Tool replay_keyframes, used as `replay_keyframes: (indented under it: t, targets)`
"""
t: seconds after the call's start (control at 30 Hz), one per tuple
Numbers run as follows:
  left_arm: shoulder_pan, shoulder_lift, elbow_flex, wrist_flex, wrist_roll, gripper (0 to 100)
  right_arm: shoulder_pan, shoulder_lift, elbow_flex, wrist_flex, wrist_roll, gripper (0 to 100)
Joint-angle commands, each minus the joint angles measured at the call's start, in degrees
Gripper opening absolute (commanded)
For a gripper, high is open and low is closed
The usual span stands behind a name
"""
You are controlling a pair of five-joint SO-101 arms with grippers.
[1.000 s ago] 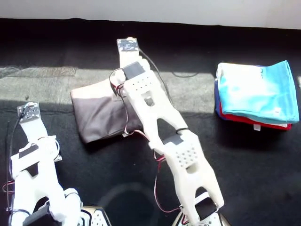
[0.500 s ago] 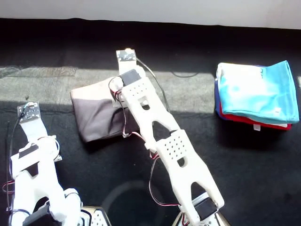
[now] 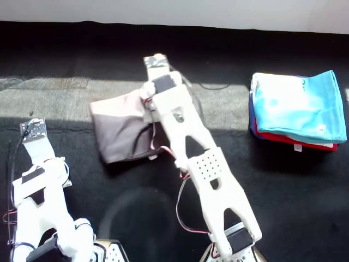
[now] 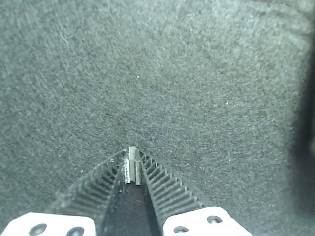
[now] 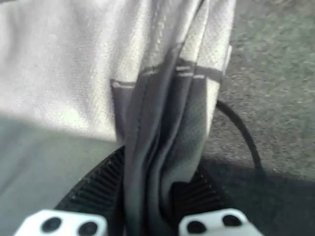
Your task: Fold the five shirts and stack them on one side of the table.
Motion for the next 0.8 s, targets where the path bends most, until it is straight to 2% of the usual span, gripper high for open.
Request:
replay_keyframes:
  t: [0.0,0.13,0.33,0.43,0.57,0.77]
  targets:
    - [-0.3,-1.2,0.0,-0.8,-0.4,1,3.6,-7.1,-8.8,2.1,2.3,0.7]
    - [-0.3,-1.2,0.0,-0.8,-0.4,1,3.9,-15.6,-7.0,2.1,5.5,0.6]
    - [-0.3,-1.2,0.0,-0.8,-0.4,1,4.4,-34.5,9.7,2.0,6.0,0.6]
    - [-0.3,-1.2,0.0,-0.8,-0.4,1,6.3,-44.5,18.1,1.9,10.0,0.6]
    - [-0.3,-1.2,0.0,-0.8,-0.4,1,12.2,-55.3,24.0,1.9,15.6,0.6]
    - [-0.3,-1.2,0.0,-0.8,-0.4,1,22.2,-65.1,24.3,1.8,24.0,0.6]
